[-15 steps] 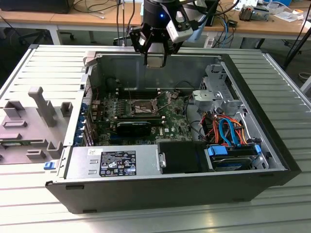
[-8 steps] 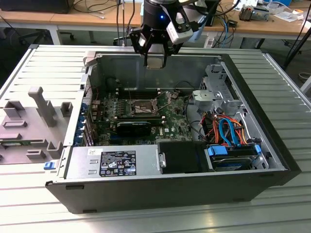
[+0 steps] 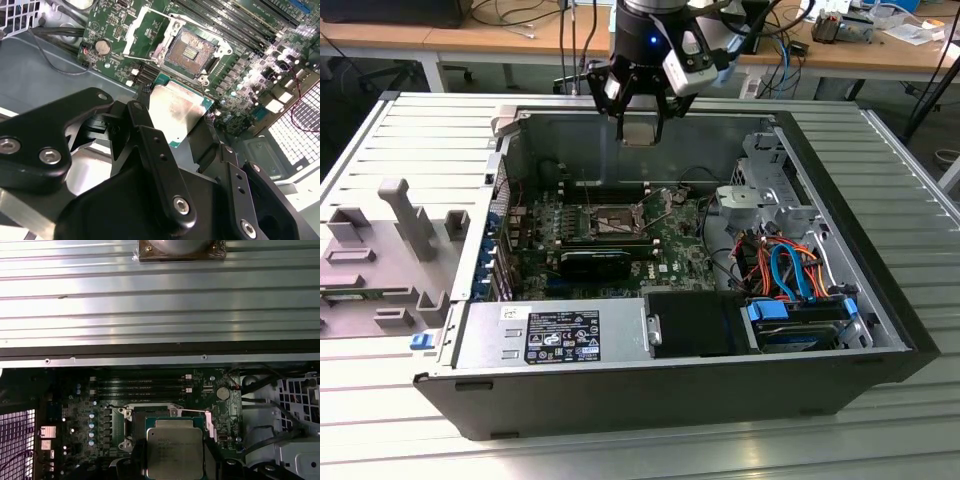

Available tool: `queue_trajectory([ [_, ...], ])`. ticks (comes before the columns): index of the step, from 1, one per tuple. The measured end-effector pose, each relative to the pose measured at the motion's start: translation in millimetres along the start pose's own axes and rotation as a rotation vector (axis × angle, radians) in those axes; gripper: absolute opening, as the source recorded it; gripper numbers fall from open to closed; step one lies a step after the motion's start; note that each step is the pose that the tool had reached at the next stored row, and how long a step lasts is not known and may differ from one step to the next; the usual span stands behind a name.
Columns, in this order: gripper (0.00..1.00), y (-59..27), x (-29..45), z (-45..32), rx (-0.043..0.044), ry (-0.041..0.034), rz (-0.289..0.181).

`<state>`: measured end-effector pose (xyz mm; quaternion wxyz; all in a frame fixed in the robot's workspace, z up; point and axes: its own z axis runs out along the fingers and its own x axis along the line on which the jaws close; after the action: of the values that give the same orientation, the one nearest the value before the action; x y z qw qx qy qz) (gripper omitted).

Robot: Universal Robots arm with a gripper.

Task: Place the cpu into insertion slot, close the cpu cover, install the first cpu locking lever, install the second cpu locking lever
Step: 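Place the cpu into insertion slot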

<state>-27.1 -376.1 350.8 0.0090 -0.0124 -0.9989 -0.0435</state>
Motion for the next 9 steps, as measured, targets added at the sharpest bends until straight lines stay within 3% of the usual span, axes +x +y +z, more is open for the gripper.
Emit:
queue_trajectory([
  [9, 0.55, -2.5, -0.1, 3.1, 0.0003, 0.0001, 0.000],
])
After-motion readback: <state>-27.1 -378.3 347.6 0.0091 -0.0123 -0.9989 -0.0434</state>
